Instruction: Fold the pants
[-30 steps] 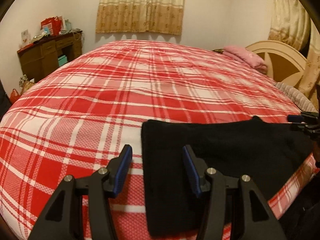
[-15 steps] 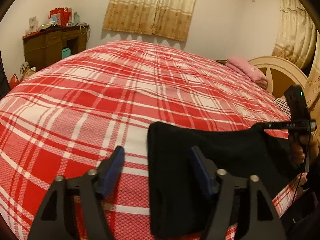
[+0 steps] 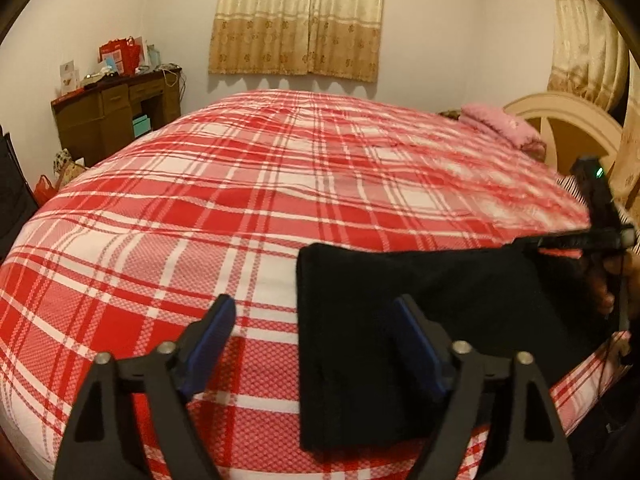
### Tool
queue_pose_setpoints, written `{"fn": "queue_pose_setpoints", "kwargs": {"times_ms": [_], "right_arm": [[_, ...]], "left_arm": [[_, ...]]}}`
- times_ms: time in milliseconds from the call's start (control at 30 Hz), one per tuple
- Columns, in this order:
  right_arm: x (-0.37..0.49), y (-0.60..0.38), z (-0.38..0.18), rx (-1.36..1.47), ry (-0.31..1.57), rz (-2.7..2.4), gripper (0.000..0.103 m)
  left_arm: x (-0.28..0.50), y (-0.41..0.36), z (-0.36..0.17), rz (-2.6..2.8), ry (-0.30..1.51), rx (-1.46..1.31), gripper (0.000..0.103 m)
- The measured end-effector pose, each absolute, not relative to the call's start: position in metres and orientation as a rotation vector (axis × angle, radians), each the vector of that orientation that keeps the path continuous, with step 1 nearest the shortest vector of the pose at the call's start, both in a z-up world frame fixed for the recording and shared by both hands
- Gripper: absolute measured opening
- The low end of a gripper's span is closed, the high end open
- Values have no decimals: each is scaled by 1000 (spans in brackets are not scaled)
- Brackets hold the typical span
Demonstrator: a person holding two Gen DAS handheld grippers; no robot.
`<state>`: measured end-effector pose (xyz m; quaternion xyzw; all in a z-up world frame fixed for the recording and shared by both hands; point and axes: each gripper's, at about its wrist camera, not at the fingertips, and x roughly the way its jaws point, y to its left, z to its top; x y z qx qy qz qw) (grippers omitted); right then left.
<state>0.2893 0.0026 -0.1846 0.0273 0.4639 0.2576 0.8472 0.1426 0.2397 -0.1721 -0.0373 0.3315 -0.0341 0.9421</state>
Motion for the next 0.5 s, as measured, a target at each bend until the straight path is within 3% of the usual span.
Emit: {"fn": "queue_pose_setpoints", "kwargs": {"times_ms": [167,233,300,500], "right_arm": [[274,-8,-164,66,906,492,15],[258,-9,-156,54,889,521,34],[241,-6,-153,22,879,550,42],[225,17,-190,-138,966,517,43]], "left_arm": [[154,239,-186,5,717,-50,87],[154,243,-185,14,716,-55,88],[155,244,-186,20,715,-60,90],[159,239,-188,36,719,-30,96]]}}
